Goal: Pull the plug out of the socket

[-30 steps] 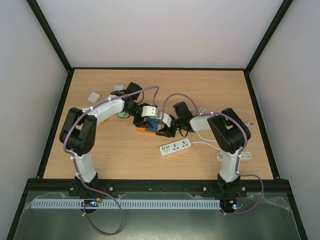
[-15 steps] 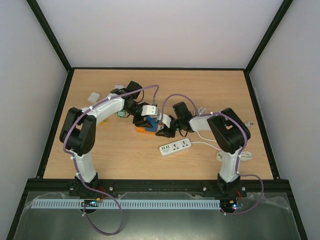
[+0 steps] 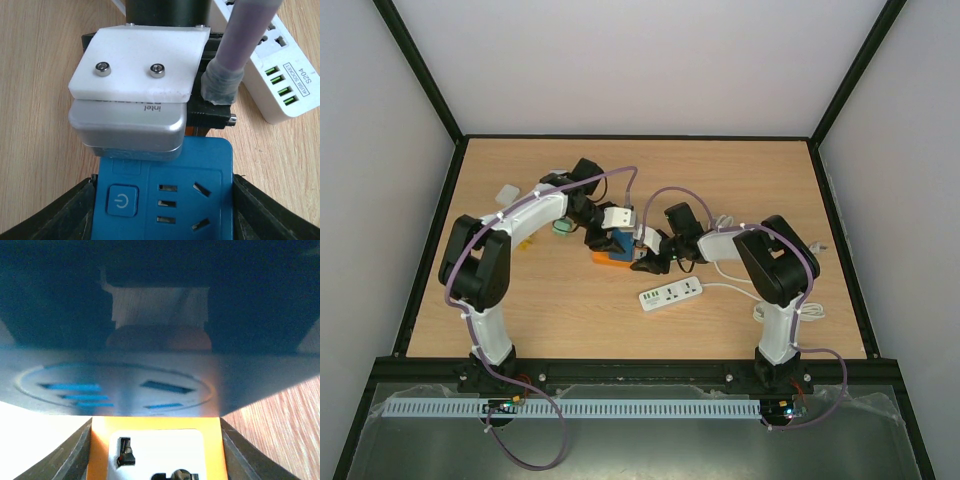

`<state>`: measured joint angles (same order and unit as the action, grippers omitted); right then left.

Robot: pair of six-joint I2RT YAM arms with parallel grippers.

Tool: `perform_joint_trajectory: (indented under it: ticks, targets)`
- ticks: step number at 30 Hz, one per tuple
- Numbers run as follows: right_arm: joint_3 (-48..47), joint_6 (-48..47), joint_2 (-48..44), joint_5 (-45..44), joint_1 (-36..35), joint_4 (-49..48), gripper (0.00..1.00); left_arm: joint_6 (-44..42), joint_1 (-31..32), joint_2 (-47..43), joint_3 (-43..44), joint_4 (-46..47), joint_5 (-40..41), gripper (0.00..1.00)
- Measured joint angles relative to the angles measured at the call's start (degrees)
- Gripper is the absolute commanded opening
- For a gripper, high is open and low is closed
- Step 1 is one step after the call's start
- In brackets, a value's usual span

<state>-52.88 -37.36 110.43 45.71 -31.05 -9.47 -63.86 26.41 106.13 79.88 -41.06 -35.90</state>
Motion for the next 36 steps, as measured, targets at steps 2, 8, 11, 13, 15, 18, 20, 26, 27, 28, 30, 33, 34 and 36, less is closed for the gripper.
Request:
perform_joint_trajectory:
  ticks: [2,8,11,13,15,18,20,26,27,28,30,33,34,36]
  targets:
    - [0.00,-0.13,0.04,0.00,-0.04,-0.02,0.02,-0.33,-0.04,-0.09,0.02,-0.33,0.22,0.40]
    - [-0.15,-0.22,0.09,0.00,-0.20,-0.02,0.03,-1.75,-1.18,-1.05,-0.28,-1.44,0.57,0.40]
    - [-0.22,-0.42,0.26,-0.13,-0.17,-0.04,0.03,-1.79,-2.29,-2.64,-1.20,-2.19,0.31,0.40]
    - [-0.24,-0.59,0.26,-0.20,-0.17,-0.04,0.03,-1.79,-2.89,-3.87,-1.31,-2.25,-0.13,0.40]
    - [-0.24,-0.66,0.26,-0.22,-0.17,-0.04,0.03,-1.77,-3.48,-4.81,-1.31,-2.19,-0.52,0.40]
    - [-0.24,-0.79,0.26,-0.22,-0.17,-0.04,0.03,-1.77,-3.85,-5.40,-1.31,-2.19,-1.18,0.40]
    - [-0.26,-0.79,0.26,-0.22,-0.17,-0.04,0.03,-1.77,-4.02,-5.49,-1.31,-2.21,-1.44,0.40]
    - [-0.28,-0.79,0.26,-0.26,-0.17,-0.02,0.06,-1.77,-5.64,-7.26,-1.77,-3.15,-1.75,0.40]
    - [-0.31,-0.79,0.26,-0.28,-0.17,0.00,0.07,-1.75,-6.21,-8.07,-2.21,-3.23,-1.75,0.40]
    - [-0.31,-0.79,0.26,-0.31,-0.17,0.00,0.09,-1.73,-6.75,-8.94,-2.75,-3.30,-1.73,0.40]
    - [-0.33,-0.76,0.26,-0.42,-0.17,0.00,0.13,-1.73,-8.00,-11.17,-4.31,-3.48,-1.31,0.40]
    - [-0.35,-0.76,0.26,-0.46,-0.17,0.00,0.15,-1.75,-9.68,-15.13,-7.58,-3.80,0.79,0.40]
    - [-0.37,-0.76,0.26,-0.48,-0.17,0.00,0.16,-1.75,-10.16,-16.50,-8.85,-3.96,2.01,0.40]
    - [-0.39,-0.76,0.28,-0.52,-0.17,0.00,0.16,-1.99,-10.97,-18.75,-10.75,-4.81,4.96,0.40]
